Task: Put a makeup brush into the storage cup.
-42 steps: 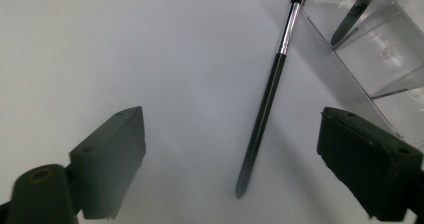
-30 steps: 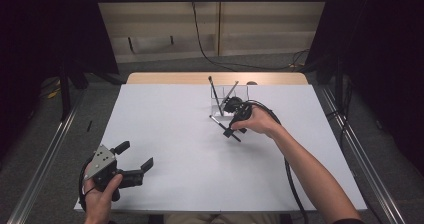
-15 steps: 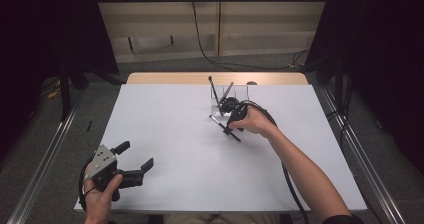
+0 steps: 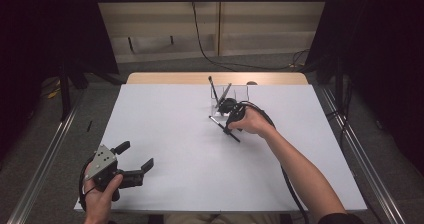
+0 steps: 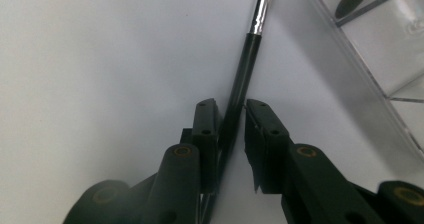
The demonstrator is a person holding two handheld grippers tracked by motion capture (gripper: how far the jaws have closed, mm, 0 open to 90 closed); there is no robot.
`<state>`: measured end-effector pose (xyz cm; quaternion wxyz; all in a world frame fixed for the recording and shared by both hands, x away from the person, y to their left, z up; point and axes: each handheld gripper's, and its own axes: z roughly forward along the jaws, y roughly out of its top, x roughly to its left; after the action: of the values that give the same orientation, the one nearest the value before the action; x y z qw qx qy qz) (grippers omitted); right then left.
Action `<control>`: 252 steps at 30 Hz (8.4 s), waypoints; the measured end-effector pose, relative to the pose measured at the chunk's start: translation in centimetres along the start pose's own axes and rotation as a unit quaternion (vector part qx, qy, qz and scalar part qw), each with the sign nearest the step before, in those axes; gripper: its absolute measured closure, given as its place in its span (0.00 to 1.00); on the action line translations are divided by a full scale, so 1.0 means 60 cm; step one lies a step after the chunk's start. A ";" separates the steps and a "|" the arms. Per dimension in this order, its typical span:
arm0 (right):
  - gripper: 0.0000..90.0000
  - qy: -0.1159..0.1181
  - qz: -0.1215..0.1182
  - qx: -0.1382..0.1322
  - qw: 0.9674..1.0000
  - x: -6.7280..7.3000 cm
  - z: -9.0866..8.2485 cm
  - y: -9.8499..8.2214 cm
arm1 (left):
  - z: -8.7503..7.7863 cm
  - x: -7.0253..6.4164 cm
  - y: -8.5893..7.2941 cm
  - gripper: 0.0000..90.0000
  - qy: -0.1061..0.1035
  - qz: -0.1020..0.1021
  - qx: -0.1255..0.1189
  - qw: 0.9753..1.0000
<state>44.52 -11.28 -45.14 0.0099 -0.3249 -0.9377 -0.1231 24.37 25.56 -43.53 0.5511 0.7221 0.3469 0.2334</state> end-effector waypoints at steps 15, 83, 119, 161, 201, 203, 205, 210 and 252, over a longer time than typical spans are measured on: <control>0.93 -0.003 0.005 0.016 1.000 0.001 0.001 0.004 | 0.002 -0.002 0.000 0.03 -0.002 0.004 0.003 1.000; 0.94 0.010 0.031 -0.296 0.955 0.004 -0.102 -0.067 | 0.000 -0.003 0.001 0.03 0.000 0.005 -0.002 1.000; 0.94 -0.011 0.038 -0.505 0.862 0.004 -0.122 -0.068 | 0.000 -0.004 0.001 0.03 -0.002 0.007 -0.002 1.000; 0.94 -0.040 0.063 -0.498 0.864 -0.038 -0.124 0.012 | 0.000 -0.002 0.001 0.03 -0.002 0.006 -0.002 1.000; 0.94 -0.039 0.073 -0.465 0.881 -0.049 -0.069 0.001 | 0.000 0.000 0.000 0.03 0.000 0.008 0.001 1.000; 0.94 -0.040 0.070 -0.462 0.883 -0.049 -0.068 0.000 | 0.000 0.000 0.000 0.03 0.000 0.008 0.001 1.000; 0.94 -0.040 0.069 -0.462 0.883 -0.048 -0.067 -0.001 | 0.000 0.000 0.000 0.03 0.000 0.008 0.001 1.000; 0.94 -0.038 0.074 -0.460 0.884 -0.049 -0.061 -0.005 | -0.001 0.000 0.000 0.03 0.000 0.008 0.001 1.000; 0.39 -0.047 0.076 -0.462 0.882 -0.044 -0.053 -0.012 | 0.002 0.000 0.001 0.03 0.001 0.005 0.001 1.000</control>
<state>45.98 -14.17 -42.49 -0.1761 -0.3685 -0.7460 -0.5260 24.47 25.49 -43.53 0.5487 0.7246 0.3435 0.2364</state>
